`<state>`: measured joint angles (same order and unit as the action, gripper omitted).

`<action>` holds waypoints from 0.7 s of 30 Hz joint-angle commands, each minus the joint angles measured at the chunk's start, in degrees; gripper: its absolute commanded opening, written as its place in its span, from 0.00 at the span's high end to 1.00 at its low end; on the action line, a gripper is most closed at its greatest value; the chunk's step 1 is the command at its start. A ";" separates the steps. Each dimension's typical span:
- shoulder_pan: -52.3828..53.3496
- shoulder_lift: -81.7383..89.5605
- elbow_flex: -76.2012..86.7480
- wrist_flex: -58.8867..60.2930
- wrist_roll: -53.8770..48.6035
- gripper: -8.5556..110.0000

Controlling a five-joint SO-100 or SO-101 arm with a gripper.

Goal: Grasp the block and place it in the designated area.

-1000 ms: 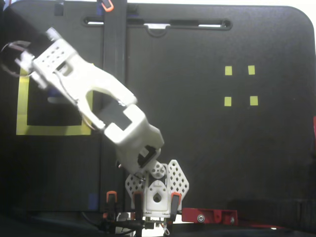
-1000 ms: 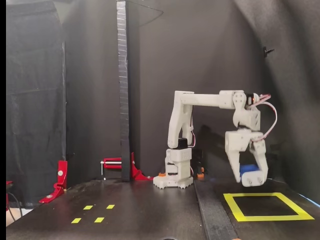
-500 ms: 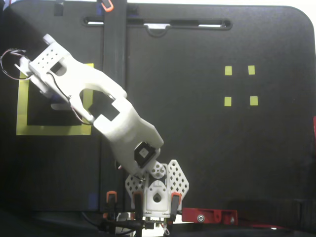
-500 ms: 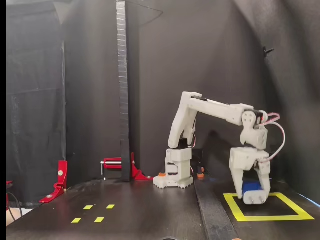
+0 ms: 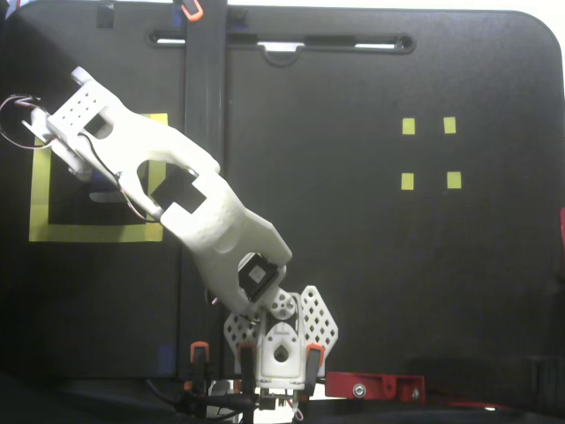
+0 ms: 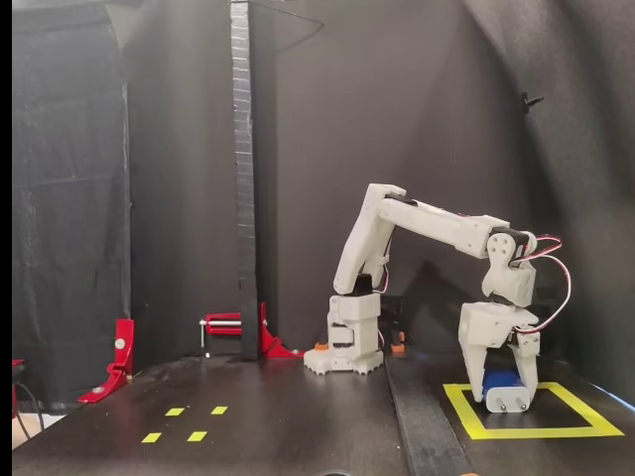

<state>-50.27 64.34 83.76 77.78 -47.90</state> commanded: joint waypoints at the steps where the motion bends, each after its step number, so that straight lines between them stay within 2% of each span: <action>1: 0.35 -0.09 -1.67 -0.79 0.44 0.77; 9: 0.79 0.18 -1.67 -0.79 0.44 0.76; 13: 0.79 0.44 -1.67 -0.62 0.44 0.69; 17: 0.79 0.53 -1.67 -0.35 0.35 0.59; 21: 0.70 0.62 -1.67 -0.26 0.26 0.57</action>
<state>-49.57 64.07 83.76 77.26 -47.90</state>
